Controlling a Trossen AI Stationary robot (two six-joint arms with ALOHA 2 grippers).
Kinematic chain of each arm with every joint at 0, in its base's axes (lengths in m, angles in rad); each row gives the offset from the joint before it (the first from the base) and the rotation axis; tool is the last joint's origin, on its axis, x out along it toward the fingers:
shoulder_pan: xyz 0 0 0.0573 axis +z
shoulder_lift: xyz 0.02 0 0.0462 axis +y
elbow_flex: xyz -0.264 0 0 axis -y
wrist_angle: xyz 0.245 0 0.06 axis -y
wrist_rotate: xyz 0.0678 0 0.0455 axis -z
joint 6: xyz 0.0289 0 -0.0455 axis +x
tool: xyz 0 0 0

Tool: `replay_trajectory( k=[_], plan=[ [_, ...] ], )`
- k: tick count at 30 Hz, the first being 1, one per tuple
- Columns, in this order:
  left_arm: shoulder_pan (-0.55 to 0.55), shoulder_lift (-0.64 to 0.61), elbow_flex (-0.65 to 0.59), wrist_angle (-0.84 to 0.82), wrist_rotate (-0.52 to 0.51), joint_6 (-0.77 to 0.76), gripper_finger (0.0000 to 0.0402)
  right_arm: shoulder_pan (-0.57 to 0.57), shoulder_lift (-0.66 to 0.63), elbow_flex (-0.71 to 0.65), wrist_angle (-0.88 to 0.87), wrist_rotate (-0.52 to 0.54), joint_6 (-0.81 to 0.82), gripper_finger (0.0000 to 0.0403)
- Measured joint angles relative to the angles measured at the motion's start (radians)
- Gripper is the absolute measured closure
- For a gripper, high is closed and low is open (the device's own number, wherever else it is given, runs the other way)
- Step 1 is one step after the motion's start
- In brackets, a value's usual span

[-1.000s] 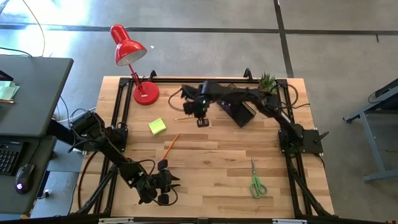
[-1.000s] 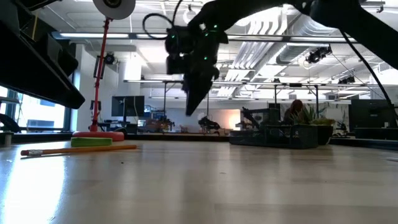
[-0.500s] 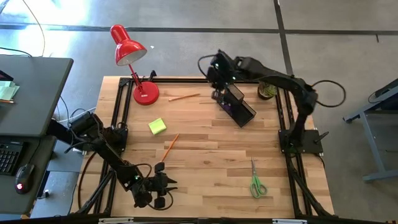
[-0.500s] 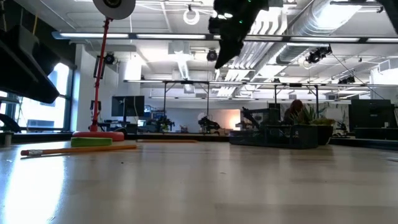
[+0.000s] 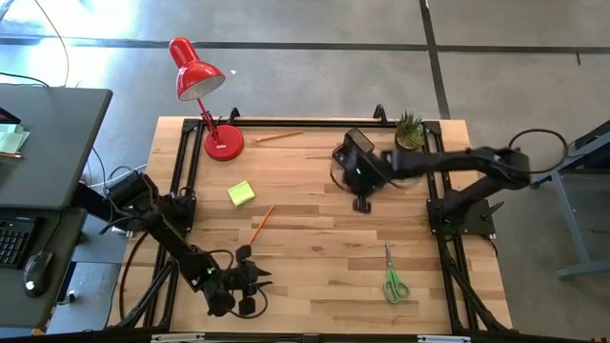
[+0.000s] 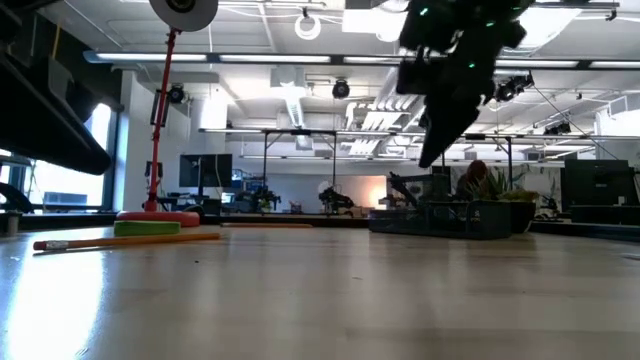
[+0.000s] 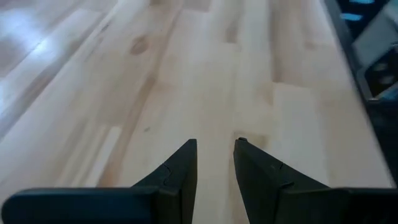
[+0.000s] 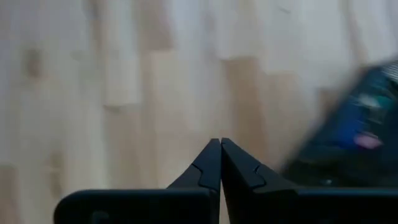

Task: Pick and place office supplies into organizer
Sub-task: Put the bottom yellow pencil into the black desk organizer

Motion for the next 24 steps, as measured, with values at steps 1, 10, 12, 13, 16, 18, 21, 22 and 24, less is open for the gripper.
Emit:
replay_trajectory(
  k=[1,10,12,13,16,18,21,22,24],
  plan=[
    [0.000,-0.002,0.000,-0.022,-0.008,-0.019,0.0309,0.039,-0.027,-0.038,0.065,0.006,0.027,0.0403],
    [0.122,-0.119,0.000,-0.350,0.149,-0.353,0.0309,0.377,-0.114,-0.257,0.517,0.129,0.046,0.0402],
    [0.168,-0.132,0.000,-0.444,0.235,-0.401,0.0309,0.420,-0.108,-0.272,0.556,0.166,0.044,0.0402],
    [0.190,-0.135,0.000,-0.487,0.267,-0.416,0.0309,0.437,-0.108,-0.277,0.564,0.184,0.042,0.0402],
    [0.251,-0.134,0.028,-0.632,0.333,-0.426,0.0309,0.473,-0.109,-0.284,0.575,0.237,0.021,0.0402],
    [0.288,-0.134,0.072,-0.730,0.360,-0.425,0.0309,0.488,-0.109,-0.284,0.577,0.269,-0.001,0.0402],
    [0.320,-0.134,0.161,-0.871,0.366,-0.392,0.0309,0.495,-0.109,-0.284,0.576,0.289,-0.017,0.0402],
    [0.326,-0.134,0.197,-0.919,0.367,-0.381,0.0309,0.495,-0.109,-0.284,0.577,0.289,-0.018,0.0402],
    [0.336,-0.135,0.264,-1.023,0.372,-0.376,0.0309,0.495,-0.109,-0.284,0.574,0.289,-0.018,0.0402]
  ],
)
